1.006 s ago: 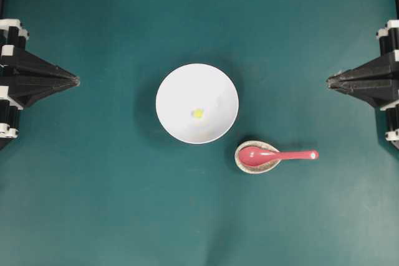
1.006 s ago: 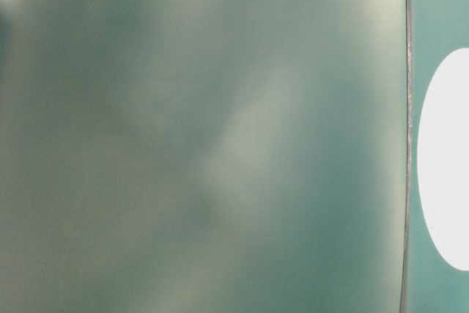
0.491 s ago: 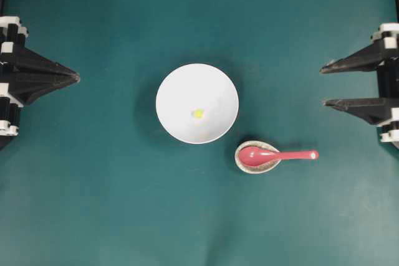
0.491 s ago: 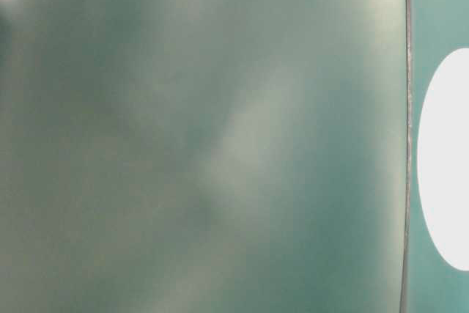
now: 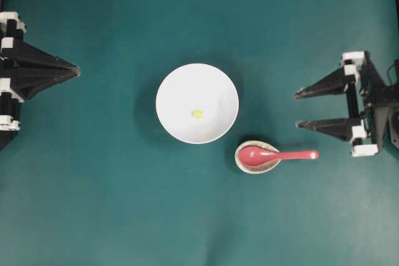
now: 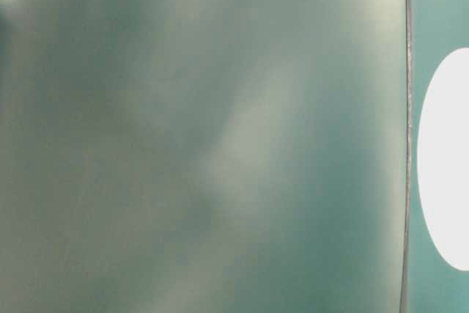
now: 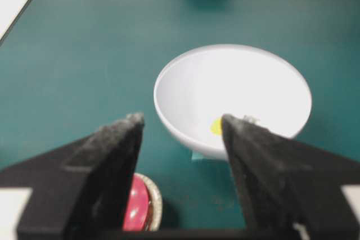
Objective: Scoop the yellow hexagonal prism block from the bowl with a spoon using the right arm.
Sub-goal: 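Move the right gripper toward the pink spoon handle on the spoon rest, then close the right gripper on the pink spoon handle, then lift the pink spoon with the right gripper and carry it over the bowl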
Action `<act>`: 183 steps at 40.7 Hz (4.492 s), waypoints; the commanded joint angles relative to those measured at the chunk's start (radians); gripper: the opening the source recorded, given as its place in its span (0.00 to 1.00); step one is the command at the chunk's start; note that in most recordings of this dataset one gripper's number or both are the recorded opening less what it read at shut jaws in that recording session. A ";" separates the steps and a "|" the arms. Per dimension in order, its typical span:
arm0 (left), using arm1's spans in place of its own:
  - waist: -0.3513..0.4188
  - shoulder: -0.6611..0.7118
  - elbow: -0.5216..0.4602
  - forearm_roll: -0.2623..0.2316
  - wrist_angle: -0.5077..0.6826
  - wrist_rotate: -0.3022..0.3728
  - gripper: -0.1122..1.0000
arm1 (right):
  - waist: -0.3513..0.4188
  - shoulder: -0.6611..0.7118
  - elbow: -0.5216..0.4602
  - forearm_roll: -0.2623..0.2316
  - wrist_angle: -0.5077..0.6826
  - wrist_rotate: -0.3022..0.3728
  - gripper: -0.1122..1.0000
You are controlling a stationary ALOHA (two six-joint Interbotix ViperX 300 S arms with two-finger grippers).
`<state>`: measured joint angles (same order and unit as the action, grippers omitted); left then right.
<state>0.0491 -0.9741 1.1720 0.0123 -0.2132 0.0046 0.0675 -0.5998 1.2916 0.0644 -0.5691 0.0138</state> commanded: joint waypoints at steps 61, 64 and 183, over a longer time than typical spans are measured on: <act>0.002 0.000 -0.028 0.017 -0.025 0.044 0.17 | 0.454 0.825 0.023 0.448 -0.692 0.049 0.66; 0.002 0.000 -0.028 0.017 -0.026 0.044 0.17 | 0.454 0.838 0.020 0.448 -0.692 0.055 0.66; 0.002 -0.005 -0.029 0.015 -0.048 0.041 0.17 | 0.304 0.242 -0.046 0.446 -0.109 -0.140 0.32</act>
<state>0.0491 -0.9833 1.1704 0.0261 -0.2500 0.0460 0.4034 -0.2945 1.2809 0.5108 -0.7532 -0.1012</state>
